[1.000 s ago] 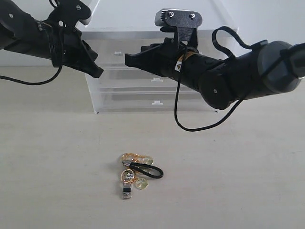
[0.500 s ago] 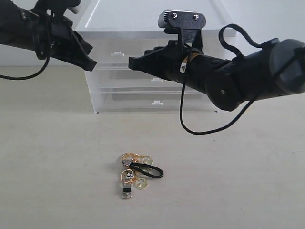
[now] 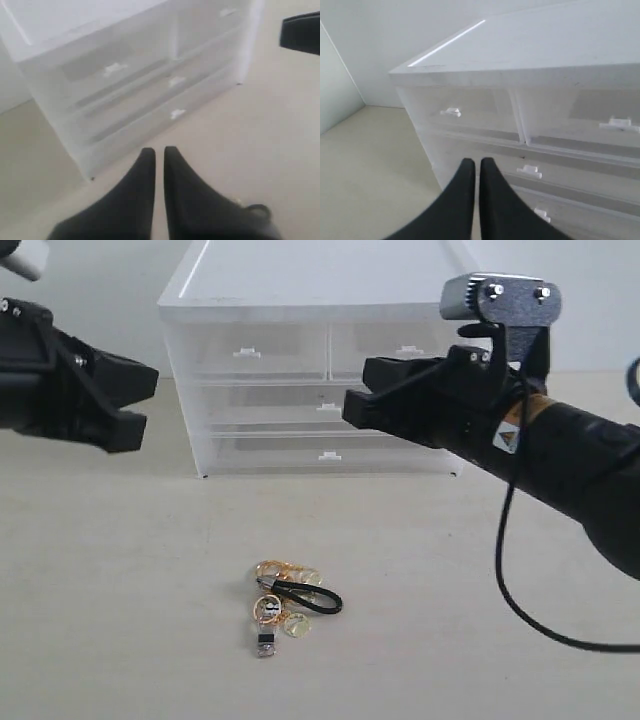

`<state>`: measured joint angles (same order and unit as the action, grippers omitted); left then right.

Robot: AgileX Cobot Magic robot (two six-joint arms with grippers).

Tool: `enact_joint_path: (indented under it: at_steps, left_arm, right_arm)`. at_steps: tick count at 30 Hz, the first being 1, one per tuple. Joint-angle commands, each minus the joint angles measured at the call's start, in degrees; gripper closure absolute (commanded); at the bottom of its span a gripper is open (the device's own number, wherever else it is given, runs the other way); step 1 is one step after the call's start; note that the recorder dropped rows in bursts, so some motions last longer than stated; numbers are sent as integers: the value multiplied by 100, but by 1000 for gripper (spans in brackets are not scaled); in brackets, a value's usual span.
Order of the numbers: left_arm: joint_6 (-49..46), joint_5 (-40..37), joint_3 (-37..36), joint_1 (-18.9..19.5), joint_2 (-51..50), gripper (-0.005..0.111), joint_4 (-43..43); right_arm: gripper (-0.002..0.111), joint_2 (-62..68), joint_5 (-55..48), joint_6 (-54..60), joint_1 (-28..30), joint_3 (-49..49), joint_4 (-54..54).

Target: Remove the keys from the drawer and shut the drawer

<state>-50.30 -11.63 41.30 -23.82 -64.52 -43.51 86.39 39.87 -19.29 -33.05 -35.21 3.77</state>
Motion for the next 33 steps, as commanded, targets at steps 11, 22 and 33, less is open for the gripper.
enact_joint_path:
  at_steps: [11, 22, 33]
  left_arm:
    - [-69, -438, -2064, -1075, 3303, 103, -2573]
    - [-69, -715, -2197, -1075, 4415, 103, -2573]
    - [-1092, 720, -2185, -689, 5248, 103, -2012]
  right_arm:
    - [108, -983, -585, -332, 47, 1155, -11]
    - [108, -983, -576, -321, 47, 1155, -11]
    - [108, -983, -576, -321, 47, 1155, -22]
